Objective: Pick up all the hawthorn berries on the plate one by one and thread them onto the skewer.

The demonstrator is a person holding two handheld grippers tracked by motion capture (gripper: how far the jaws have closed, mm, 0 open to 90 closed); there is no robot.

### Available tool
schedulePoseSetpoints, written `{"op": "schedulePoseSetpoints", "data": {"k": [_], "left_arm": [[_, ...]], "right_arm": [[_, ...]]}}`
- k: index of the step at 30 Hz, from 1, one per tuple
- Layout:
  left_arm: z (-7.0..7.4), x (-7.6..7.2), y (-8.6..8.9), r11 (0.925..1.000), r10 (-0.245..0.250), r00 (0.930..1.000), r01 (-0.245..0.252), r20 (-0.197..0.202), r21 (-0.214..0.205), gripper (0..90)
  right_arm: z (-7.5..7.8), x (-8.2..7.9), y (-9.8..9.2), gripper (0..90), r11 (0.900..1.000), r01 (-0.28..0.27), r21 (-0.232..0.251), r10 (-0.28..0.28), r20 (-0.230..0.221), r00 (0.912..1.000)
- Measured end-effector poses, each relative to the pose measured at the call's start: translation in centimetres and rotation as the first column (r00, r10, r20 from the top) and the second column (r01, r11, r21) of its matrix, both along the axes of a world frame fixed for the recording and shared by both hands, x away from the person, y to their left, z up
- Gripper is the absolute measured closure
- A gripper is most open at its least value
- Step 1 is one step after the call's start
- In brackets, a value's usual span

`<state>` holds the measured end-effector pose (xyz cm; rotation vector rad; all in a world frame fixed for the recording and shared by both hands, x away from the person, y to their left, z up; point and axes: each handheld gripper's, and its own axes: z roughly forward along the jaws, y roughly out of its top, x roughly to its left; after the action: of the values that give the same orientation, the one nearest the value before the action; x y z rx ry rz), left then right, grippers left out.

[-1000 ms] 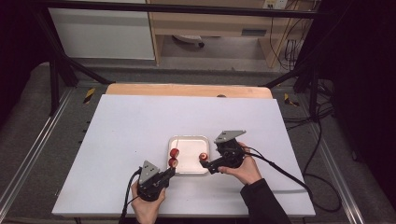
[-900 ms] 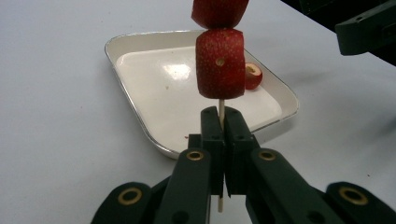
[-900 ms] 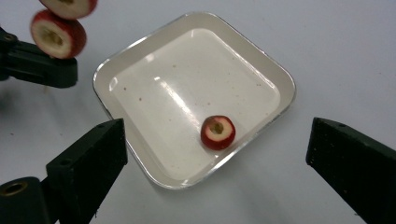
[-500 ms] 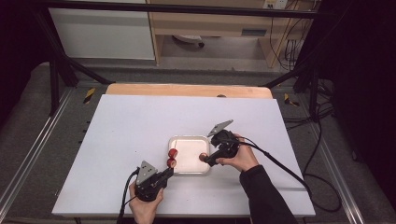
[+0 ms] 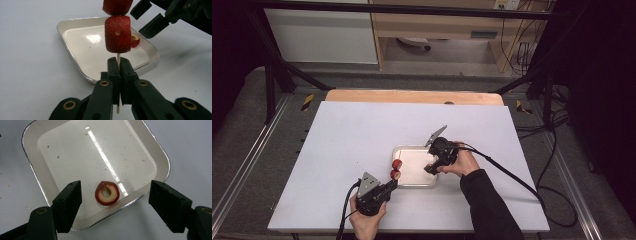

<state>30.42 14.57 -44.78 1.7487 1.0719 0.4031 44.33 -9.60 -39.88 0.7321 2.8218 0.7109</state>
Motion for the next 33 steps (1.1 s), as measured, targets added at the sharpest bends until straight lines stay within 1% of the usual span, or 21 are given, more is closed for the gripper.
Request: {"op": "schedulePoseSetpoints", "data": {"k": [4,6,8,9,11,12,14,16,20,23,25,29,33], "left_arm": [[0.0,0.0,0.0,1.0000,-0.004,1.0000,0.004,0.002,0.002,88.4],[0.0,0.0,-0.1,0.9999,-0.006,1.0000,0.006,0.003,0.008,88.4],[-0.1,0.0,-0.1,1.0000,-0.007,1.0000,0.007,0.006,0.004,88.4],[-0.1,0.0,-0.1,1.0000,-0.007,1.0000,0.007,0.006,0.004,88.4],[-0.1,0.0,-0.1,0.9999,-0.008,1.0000,0.008,0.004,0.007,88.4],[-0.1,0.0,-0.1,1.0000,-0.007,1.0000,0.007,0.005,0.007,88.4],[-0.1,0.0,-0.1,1.0000,-0.007,1.0000,0.007,0.006,0.007,88.4],[-0.1,0.0,0.0,1.0000,-0.007,1.0000,0.007,0.006,0.006,88.4],[-0.2,0.0,-0.1,0.9999,-0.013,0.9999,0.013,0.003,0.010,88.4],[-0.2,0.0,-0.1,0.9999,-0.012,0.9999,0.012,0.005,0.011,88.4],[-0.2,0.0,-0.1,0.9999,-0.013,0.9999,0.013,0.005,0.009,88.4],[-0.2,0.0,-0.2,0.9999,-0.015,0.9999,0.015,0.006,0.007,88.4],[-0.2,0.0,-0.1,0.9999,-0.014,0.9999,0.014,0.004,0.010,88.4]], "right_arm": [[-0.3,0.3,0.4,31.7,0.9993,-0.032,-0.019,0.032,-0.021,0.9993],[-0.5,0.4,0.6,35.2,0.9978,-0.055,-0.038,0.054,-0.027,0.9982],[-0.7,0.5,0.8,37.1,0.9941,-0.089,-0.062,0.086,-0.047,0.9952],[-0.8,0.5,0.9,38.6,0.9919,-0.108,-0.068,0.104,-0.052,0.9932],[-1.1,0.6,0.9,40.9,0.9881,-0.126,-0.087,0.122,-0.057,0.9909],[-1.1,0.6,0.9,42.7,0.9867,-0.136,-0.089,0.132,-0.051,0.9899],[-1.2,0.6,0.9,45.7,0.9841,-0.154,-0.089,0.149,-0.061,0.9870],[-1.3,0.6,0.9,48.5,0.9812,-0.167,-0.097,0.161,-0.062,0.9849],[-1.4,0.7,0.9,54.0,0.9777,-0.185,-0.100,0.180,-0.057,0.9821],[-1.5,0.8,1.0,55.9,0.9746,-0.200,-0.101,0.193,-0.074,0.9785],[-1.7,0.9,1.0,56.9,0.9711,-0.215,-0.104,0.208,-0.073,0.9754],[-2.0,0.8,1.2,60.5,0.9702,-0.219,-0.105,0.212,-0.068,0.9748],[-2.1,0.8,1.2,60.9,0.9690,-0.225,-0.103,0.219,-0.062,0.9737]]}}
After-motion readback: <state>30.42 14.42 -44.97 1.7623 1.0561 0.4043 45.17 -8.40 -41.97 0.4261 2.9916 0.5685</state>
